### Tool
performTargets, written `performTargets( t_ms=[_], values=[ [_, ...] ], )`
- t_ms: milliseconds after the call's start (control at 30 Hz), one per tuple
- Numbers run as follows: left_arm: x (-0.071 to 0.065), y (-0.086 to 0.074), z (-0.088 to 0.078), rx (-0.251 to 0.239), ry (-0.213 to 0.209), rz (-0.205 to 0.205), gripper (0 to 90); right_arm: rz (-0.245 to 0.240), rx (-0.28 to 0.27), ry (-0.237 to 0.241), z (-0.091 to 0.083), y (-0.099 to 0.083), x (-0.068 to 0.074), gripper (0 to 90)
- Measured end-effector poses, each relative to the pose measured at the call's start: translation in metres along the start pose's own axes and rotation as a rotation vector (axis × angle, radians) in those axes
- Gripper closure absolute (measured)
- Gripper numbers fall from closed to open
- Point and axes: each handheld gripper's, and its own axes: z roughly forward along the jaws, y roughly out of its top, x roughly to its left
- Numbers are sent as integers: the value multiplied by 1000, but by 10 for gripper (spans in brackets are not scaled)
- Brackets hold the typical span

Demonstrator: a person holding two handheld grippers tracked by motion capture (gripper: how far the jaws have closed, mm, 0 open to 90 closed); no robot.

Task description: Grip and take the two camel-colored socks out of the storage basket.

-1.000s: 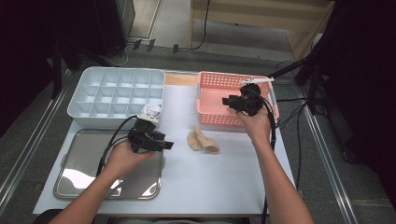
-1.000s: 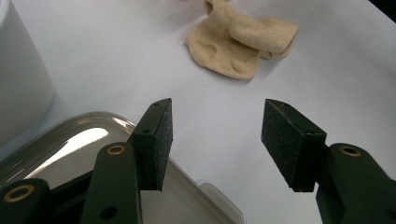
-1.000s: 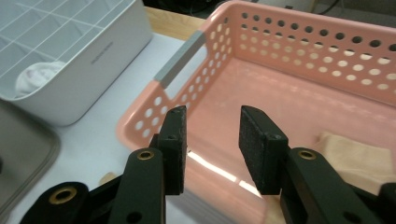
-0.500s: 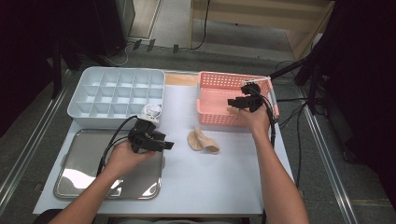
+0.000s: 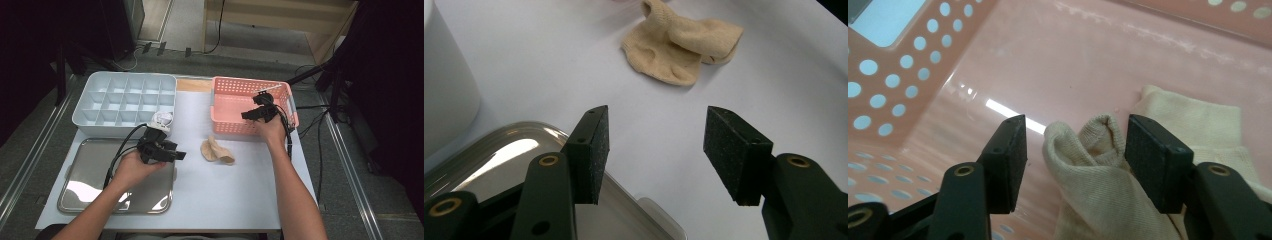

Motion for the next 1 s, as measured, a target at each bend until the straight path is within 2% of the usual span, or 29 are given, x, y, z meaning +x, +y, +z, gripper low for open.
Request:
performTargets(
  t_ms=[133,433,667,700,767,833,867,1000],
  values=[
    [0,0,0,-3,-2,0,449,33,15,29,1,0,-3,434],
    [0,0,0,-4,-1,1,450,34,44,31,-1,-2,-7,492],
    [0,0,-1,-6,-2,4,450,42,48,41,-3,-1,-9,636],
    [0,0,-1,-6,-2,4,450,42,48,41,-3,-1,-9,636],
    [-1,0,-1,-11,1,6,451,47,63,51,-4,0,-9,765],
    [-1,0,-1,-12,1,6,451,48,59,54,-4,1,-9,799],
    [-1,0,-2,-11,1,3,451,71,57,72,-5,1,-12,864],
    [0,0,-2,-11,2,4,451,93,41,71,-6,0,-15,879]
  ],
)
